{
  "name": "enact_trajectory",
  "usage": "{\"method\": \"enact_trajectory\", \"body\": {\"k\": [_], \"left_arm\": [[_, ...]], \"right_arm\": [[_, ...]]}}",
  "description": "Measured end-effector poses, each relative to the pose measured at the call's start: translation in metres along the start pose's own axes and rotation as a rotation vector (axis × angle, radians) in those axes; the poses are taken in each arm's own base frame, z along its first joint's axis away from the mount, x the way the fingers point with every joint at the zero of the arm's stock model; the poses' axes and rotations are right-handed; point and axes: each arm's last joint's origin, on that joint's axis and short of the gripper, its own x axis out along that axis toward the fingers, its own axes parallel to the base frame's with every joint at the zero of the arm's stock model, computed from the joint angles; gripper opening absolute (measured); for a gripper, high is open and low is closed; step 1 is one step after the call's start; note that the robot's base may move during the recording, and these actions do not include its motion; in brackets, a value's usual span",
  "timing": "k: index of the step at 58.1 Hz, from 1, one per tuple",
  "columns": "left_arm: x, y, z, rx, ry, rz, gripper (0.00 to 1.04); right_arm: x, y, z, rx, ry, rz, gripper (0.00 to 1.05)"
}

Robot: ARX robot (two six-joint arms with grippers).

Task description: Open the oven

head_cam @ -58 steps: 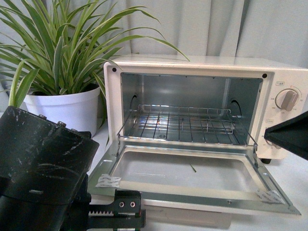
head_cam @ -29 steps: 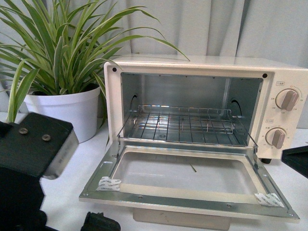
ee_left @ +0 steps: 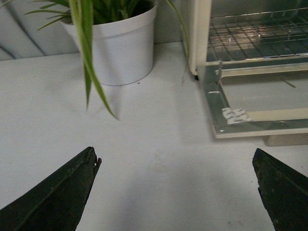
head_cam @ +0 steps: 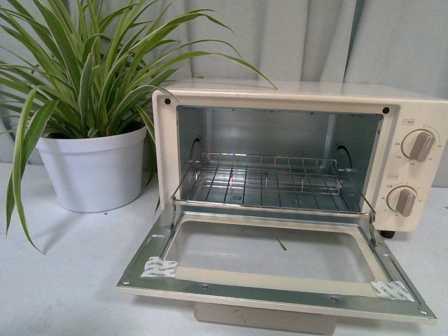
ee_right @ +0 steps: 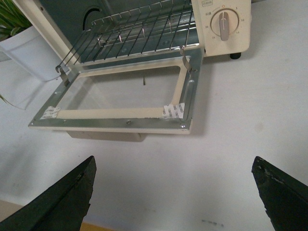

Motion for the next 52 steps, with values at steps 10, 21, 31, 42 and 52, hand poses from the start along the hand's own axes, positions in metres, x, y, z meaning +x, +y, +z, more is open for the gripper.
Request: {"method": "enact_trajectory", "body": {"k": [10,21,31,42,52], "left_arm": [[-0.016,0.015,-0.005,-0.067,-0.048,0.052,0.98],[-0.018,0.018,-0.005,-0.094,-0.056,0.065,0.98],[-0.023,0.026,-0.015,-0.135,-0.144,0.035,0.67],[-0.023,0.037,-0.024,-0.135,-0.146,0.035,0.28],[-0.023,0.043,-0.028,-0.135,-0.148,0.017,0.04]], "right_arm": [[-0.011,-0.003,-0.015,-0.010,-0.049,0.019,0.95],[-0.013,-0.003,-0.016,-0.004,-0.073,0.024,0.95],[-0.015,-0.010,-0.024,-0.197,-0.324,-0.229,0.68],[-0.019,-0.021,-0.021,-0.269,-0.327,-0.233,0.29],[-0.019,-0.023,-0.021,-0.277,-0.329,-0.254,0.01]]}}
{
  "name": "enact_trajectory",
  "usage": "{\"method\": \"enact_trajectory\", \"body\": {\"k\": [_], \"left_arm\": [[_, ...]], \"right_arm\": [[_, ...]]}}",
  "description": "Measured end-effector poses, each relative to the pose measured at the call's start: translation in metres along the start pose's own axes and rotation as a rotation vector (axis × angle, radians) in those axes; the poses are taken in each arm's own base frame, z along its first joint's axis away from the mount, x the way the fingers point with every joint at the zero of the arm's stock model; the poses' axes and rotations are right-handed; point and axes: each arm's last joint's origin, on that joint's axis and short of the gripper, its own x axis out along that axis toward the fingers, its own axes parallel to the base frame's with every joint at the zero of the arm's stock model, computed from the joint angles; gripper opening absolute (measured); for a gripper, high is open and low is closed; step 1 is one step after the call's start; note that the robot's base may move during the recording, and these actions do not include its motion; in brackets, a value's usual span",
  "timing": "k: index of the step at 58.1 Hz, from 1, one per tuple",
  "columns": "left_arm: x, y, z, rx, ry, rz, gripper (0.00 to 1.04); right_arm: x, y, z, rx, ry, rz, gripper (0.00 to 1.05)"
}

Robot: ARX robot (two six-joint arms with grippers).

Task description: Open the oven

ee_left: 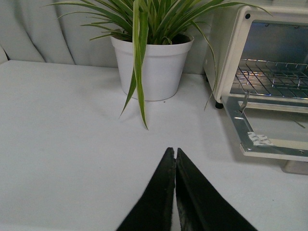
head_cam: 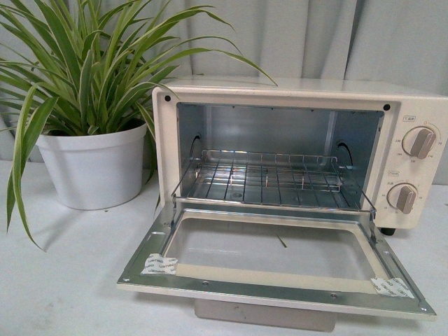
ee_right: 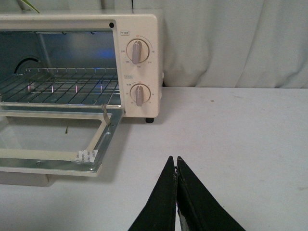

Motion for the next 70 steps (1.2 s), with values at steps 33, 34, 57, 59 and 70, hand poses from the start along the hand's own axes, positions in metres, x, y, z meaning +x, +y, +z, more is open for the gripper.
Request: {"method": "enact_trajectory", "body": {"k": [33,34,57,59,70], "left_arm": [[-0.0007,0.0097,-0.0090,-0.001,-0.007,0.029,0.04],[-0.0007,0.0097,-0.0090,-0.001,-0.007,0.029,0.04],[-0.0007,0.0097,-0.0090,-0.001,-0.007,0.029,0.75],[-0.0007,0.0097,-0.0090,-0.001,-0.007,0.029,0.82],[-0.0007,0.0097,-0.0090,-0.001,-0.007,0.029,0.98]], "right_arm": [[0.0000,-0.0001,0.0000,0.001,0.000,-0.001,0.01],[0.0000,-0.0001,0.0000,0.001,0.000,0.000,0.01],[0.0000,-0.0001,0.0000,0.000,0.000,0.000,0.71],[0.0000,-0.0001,0.0000,0.000,0.000,0.000,0.77],[0.0000,-0.0001,0.0000,0.000,0.000,0.000,0.95]]}}
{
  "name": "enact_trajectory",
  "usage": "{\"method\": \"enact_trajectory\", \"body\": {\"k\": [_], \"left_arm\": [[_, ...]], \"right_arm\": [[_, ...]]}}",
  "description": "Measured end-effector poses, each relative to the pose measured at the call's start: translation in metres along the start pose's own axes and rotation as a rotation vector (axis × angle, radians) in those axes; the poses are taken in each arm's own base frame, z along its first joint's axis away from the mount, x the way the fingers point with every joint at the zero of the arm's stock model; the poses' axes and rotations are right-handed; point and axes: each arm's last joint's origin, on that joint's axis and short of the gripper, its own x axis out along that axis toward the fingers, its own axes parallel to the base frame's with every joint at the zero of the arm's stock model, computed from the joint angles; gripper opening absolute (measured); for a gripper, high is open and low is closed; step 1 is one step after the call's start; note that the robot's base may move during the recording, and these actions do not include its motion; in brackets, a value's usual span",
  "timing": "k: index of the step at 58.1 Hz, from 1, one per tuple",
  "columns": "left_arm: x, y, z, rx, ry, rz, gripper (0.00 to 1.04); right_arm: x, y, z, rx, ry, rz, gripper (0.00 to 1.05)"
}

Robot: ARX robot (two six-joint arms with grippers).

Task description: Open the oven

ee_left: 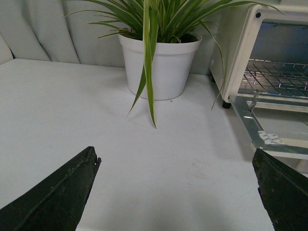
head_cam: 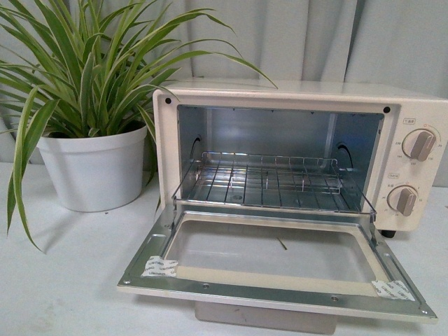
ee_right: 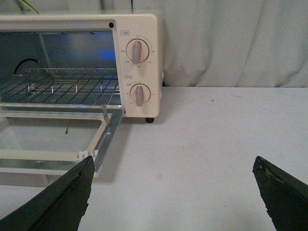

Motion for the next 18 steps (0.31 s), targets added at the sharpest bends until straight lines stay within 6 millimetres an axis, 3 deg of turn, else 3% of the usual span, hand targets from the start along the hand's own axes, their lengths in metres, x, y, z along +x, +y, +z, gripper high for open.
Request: {"method": "enact_trajectory", "body": {"k": [18], "left_arm": [[0.0000,0.0000,0.0000,0.000,0.000,0.001,0.98]], "right_arm": [[0.0000,0.0000,0.0000,0.000,0.000,0.000,0.95]]}}
